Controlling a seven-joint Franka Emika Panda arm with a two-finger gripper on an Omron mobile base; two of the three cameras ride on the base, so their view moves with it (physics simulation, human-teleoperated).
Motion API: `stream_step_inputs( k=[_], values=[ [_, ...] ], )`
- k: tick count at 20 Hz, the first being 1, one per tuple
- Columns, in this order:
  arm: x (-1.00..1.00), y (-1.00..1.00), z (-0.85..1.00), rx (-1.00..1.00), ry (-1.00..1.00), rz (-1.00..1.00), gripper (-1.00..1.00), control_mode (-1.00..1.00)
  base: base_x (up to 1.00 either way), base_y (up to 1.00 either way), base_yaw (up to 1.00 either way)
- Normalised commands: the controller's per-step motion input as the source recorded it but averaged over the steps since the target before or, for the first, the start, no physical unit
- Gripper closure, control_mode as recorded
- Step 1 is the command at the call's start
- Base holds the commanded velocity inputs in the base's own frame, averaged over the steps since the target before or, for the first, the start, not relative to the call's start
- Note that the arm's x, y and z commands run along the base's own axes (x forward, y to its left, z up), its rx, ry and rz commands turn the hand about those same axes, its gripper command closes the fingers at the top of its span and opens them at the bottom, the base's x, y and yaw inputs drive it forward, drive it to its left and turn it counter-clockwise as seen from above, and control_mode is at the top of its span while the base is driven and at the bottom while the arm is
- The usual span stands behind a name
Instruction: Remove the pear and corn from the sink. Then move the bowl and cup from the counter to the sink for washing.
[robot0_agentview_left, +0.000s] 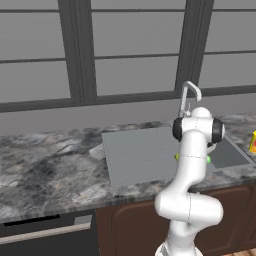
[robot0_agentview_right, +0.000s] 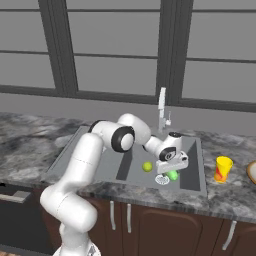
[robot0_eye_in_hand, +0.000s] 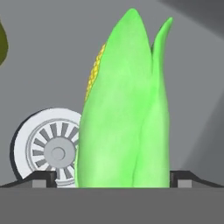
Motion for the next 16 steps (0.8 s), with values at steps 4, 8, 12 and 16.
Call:
stream_step_inputs(
  k=[4, 8, 12, 16],
  values=[
    [-0.06, 0.00, -0.34, 0.01, 0.03, 0.00, 1.00, -1.00, 0.00, 0.00, 0.00],
    [-0.16, -0.06, -0.24, 0.07, 0.00, 0.00, 1.00, -1.00, 0.00, 0.00, 0.00],
    [-0.27, -0.06, -0.02, 0.15, 0.00, 0.00, 1.00, -1.00, 0.00, 0.00, 0.00],
    [-0.31, -0.01, 0.08, 0.18, -0.09, 0.00, 1.00, -1.00, 0.00, 0.00, 0.00]
  ],
)
